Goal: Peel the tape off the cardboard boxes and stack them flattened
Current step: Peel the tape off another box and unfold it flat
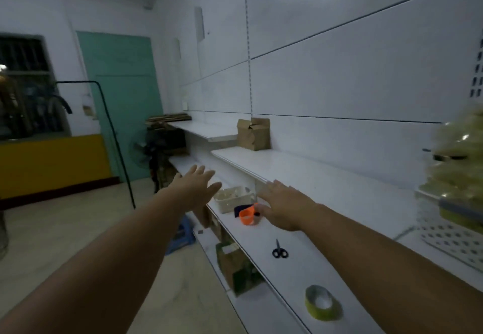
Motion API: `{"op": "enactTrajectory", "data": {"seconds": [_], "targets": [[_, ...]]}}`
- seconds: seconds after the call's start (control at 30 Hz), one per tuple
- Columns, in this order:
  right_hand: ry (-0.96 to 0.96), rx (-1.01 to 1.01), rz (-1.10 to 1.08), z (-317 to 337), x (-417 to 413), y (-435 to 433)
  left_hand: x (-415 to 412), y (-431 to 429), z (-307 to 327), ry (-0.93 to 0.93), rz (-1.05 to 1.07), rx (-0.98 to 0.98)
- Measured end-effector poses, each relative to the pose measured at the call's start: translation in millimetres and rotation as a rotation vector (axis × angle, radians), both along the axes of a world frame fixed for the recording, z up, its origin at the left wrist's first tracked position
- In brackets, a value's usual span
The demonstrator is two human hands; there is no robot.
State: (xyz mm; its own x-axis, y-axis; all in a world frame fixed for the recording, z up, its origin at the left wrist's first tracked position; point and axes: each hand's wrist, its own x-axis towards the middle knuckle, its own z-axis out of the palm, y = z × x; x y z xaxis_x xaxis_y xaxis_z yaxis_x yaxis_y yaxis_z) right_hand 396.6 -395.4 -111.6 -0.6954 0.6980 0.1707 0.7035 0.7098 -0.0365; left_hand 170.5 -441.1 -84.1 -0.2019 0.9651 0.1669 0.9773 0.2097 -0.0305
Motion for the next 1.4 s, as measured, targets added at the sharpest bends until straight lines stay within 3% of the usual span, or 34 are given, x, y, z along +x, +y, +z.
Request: {"op": "enactTrajectory", "data": {"seconds": [0.13, 0.27, 0.47, 0.77, 1.0, 1.13, 1.3, 1.4], "targets": [[-0.044, 0.064, 0.051, 3, -46, 75, -40, 46, 12, 0.104, 0.051, -0.064], [0.049, 0.028, 0.058, 3, -96, 137, -78, 88, 23, 0.014, 0.084, 0.018], [-0.074, 0.083, 0.12, -11, -172, 208, -158, 160, 9, 0.028, 0.131, -0.042], [-0.026, 0.011, -0.038, -14, -268, 310, -269, 309, -1, 0.05, -0.104, 0.033], [-0.05, 0.0, -0.179, -28, -293, 388, -295, 413, -24, -0.044, -0.254, 0.026], [0.049, 0.003, -0.225, -34, -302, 438, -311, 460, -20, -0.073, -0.294, -0.018], [0.347, 0.438, -0.249, -19, -305, 492, -303, 519, -10, -0.244, -0.388, 0.066], [0.56, 0.512, -0.366, -10, -304, 518, -283, 553, -15, -0.401, -0.483, 0.167]]}}
